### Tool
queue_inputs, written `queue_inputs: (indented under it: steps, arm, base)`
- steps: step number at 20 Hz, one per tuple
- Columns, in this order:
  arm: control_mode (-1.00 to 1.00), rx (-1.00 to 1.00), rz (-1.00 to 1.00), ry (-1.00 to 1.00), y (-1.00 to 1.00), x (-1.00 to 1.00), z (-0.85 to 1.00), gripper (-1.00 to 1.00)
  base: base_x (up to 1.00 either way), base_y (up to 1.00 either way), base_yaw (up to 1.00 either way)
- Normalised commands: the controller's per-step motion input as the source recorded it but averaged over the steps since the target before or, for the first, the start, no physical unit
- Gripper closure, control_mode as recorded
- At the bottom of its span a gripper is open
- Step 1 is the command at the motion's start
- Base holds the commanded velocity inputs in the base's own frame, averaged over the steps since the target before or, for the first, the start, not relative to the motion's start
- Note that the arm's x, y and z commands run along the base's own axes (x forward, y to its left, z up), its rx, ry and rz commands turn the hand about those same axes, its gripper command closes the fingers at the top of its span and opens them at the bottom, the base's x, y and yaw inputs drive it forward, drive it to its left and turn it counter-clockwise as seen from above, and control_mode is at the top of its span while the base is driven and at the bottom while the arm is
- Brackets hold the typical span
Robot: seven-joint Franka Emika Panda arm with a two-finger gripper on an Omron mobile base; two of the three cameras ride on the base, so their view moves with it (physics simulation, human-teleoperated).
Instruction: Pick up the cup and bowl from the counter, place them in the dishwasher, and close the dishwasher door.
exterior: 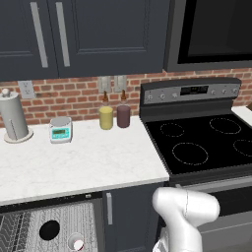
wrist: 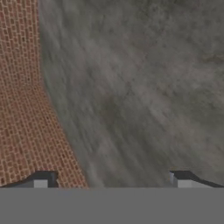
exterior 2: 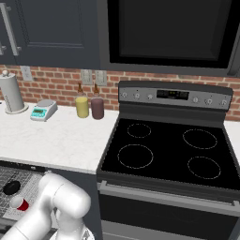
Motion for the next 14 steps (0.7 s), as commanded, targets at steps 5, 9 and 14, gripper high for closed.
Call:
queue_inputs:
  steps: [5, 9, 14]
  arm:
    - [-1.0, 0.0, -0.08, 0.0, 0.0, 1.0, -0.31, -1.0]
    - [-1.0, 0.0, -0.02, 0.05, 0.0, 1.0, -0.41, -1.0]
    - [-1.0, 0.0, 0.0, 0.08, -0.14, 1.0, -0.48, -1.0]
  base:
    - [0.0, 0.0, 0.0]
    - [0.0, 0.0, 0.0]
    - [0.0, 0.0, 0.0]
